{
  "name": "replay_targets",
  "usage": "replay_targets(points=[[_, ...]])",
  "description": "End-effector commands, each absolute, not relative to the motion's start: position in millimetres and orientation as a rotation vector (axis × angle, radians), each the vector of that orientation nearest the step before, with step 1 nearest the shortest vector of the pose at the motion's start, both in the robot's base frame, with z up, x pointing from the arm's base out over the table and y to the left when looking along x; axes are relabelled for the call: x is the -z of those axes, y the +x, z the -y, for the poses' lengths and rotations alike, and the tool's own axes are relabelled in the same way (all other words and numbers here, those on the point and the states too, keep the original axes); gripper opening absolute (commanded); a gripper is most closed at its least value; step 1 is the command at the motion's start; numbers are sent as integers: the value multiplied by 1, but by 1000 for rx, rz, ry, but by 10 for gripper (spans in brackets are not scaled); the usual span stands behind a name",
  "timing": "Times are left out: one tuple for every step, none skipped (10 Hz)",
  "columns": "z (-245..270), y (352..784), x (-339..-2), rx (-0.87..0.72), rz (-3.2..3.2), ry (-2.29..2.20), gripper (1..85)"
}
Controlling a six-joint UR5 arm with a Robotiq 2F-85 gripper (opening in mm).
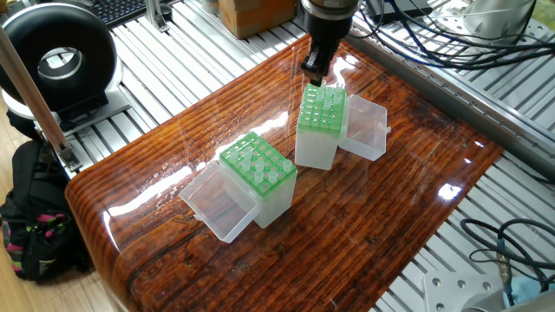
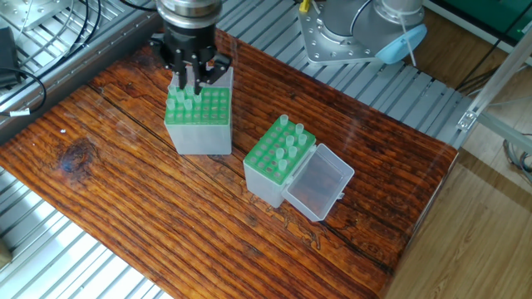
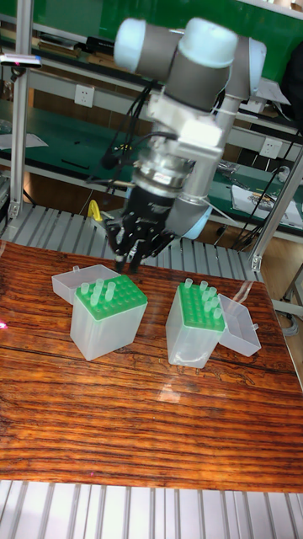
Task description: Transfer all large pipette tips from one holder to another
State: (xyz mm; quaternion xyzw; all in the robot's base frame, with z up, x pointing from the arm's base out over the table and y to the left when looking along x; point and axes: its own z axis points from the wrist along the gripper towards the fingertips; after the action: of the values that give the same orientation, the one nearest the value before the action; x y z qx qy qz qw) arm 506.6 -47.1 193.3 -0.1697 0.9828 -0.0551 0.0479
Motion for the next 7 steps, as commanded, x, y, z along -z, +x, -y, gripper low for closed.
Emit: replay_targets(points=[[49,509,-181,112,-3004,-395,303],[51,508,-179,122,-3008,-377,300],[48,504,-176,94,-3021,-351,300],[43,497,-174,41,-3040,-317,300],[44,494,-170,28,-3043,-310,300],[45,492,-167,21,-3043,-309,300],[47,490,-164,26,-3043,-307,300]])
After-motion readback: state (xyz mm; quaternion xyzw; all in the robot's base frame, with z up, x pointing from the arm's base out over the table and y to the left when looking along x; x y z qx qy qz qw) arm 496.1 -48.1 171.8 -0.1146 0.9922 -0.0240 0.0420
